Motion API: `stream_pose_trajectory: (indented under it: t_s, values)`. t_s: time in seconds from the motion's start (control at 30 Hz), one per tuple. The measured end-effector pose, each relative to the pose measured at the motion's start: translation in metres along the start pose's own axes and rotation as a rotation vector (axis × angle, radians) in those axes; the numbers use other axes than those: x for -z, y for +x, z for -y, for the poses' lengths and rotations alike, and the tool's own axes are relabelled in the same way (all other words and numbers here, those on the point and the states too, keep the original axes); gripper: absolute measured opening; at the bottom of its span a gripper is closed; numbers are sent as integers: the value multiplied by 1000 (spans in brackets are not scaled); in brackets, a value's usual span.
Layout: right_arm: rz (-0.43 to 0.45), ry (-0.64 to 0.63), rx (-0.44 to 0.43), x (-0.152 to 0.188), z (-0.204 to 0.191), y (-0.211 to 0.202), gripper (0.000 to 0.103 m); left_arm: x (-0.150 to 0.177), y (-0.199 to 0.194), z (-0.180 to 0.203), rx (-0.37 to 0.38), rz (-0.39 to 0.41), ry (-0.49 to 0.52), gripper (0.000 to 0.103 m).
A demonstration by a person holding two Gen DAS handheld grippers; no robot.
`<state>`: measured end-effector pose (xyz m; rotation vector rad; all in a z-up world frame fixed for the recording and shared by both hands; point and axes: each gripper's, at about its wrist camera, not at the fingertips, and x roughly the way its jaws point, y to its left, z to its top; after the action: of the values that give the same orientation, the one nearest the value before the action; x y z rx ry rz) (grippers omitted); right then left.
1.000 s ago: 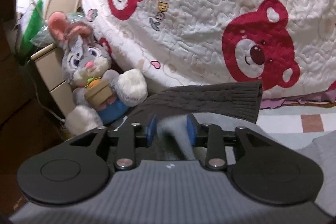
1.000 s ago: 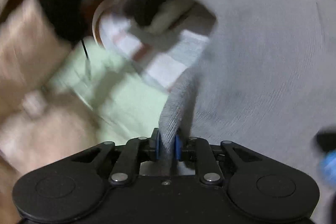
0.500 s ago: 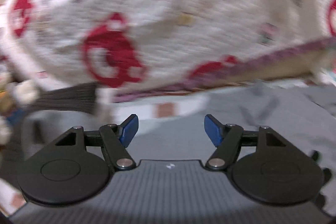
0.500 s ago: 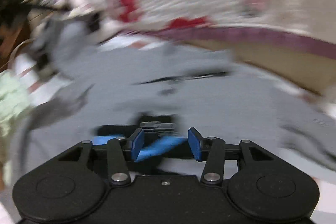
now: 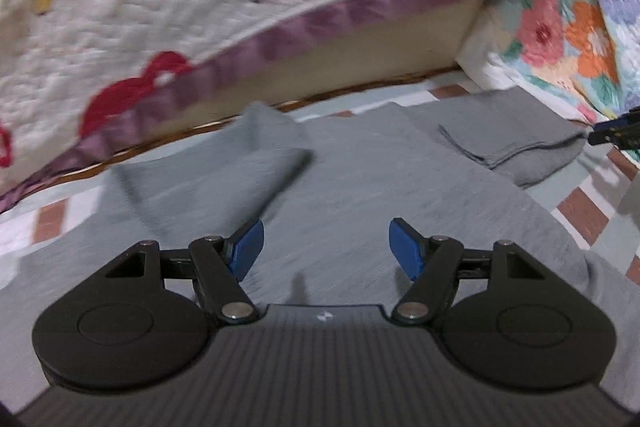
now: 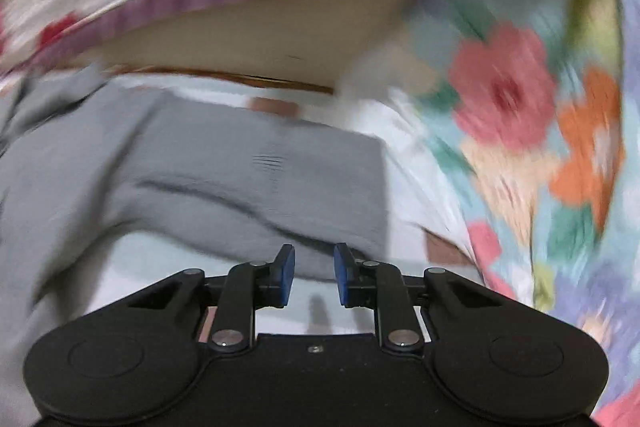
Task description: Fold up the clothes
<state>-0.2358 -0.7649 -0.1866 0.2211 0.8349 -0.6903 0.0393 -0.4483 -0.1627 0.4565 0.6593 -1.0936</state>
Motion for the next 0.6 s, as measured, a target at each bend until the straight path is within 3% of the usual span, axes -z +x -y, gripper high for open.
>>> stream_pose_trajectory:
  t_s: [0.1,0.23,0.37,0.5,0.57,0.6]
  values:
    - [1,159,13,12,23,18,37,-2,25,10,47,-12,6,69]
    - [28,328,-62,32,42,28,46,-4,50,22,95,-9,28,69]
    - [53,369,-76,40,46,37,50,-7,64,29,127,-9,18,69]
    - [104,384,-92,33,45,53,63,-9,75,35,156,-15,-1,69]
    - [105,346,-77,25,40,62,63,-9,78,39,156,-13,5,69]
    - [95,313,-62,17,37,64,55,-9,79,41,156,-12,8,69]
